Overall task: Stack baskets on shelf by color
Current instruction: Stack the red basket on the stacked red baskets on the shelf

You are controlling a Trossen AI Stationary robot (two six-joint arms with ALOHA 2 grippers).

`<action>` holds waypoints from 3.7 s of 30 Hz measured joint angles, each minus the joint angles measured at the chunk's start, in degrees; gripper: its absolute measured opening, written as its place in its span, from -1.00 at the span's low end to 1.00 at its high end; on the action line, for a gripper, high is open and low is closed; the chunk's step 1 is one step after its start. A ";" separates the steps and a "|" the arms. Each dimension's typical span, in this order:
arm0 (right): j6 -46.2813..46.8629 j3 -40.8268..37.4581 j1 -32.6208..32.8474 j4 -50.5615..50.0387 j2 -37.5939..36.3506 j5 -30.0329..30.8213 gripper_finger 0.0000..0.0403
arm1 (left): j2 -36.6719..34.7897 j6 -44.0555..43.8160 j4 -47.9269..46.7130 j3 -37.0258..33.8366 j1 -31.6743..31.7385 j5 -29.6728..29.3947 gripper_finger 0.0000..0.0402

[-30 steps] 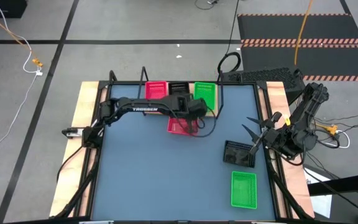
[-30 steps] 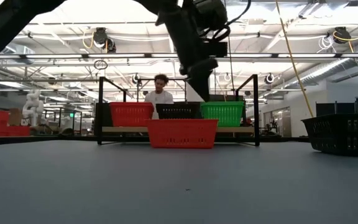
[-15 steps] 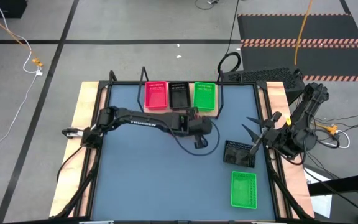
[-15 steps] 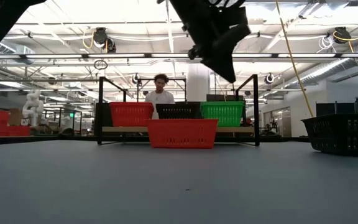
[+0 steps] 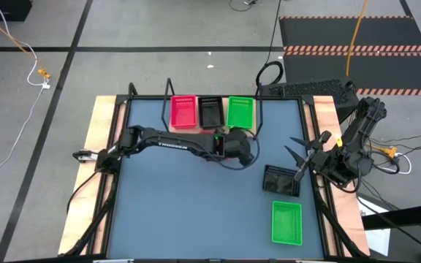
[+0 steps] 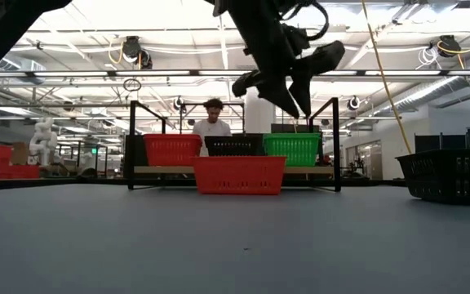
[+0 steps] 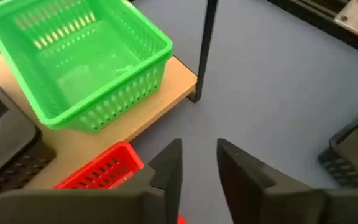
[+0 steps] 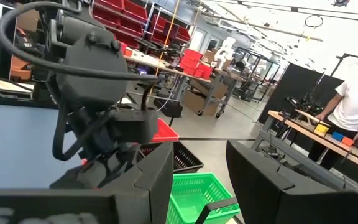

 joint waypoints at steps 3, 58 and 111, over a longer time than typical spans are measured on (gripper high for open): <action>0.00 0.00 0.00 -0.04 0.00 -0.02 -0.30 | 0.81 -3.60 -0.76 0.03 0.02 -0.14 -0.32; -1.79 0.00 0.02 1.97 0.15 0.06 -0.30 | -4.70 -3.06 -23.27 0.00 -10.63 7.06 -0.95; -14.51 0.00 -12.12 1.93 0.24 -8.75 -0.30 | -44.15 67.48 4.64 -49.45 22.30 14.46 -0.86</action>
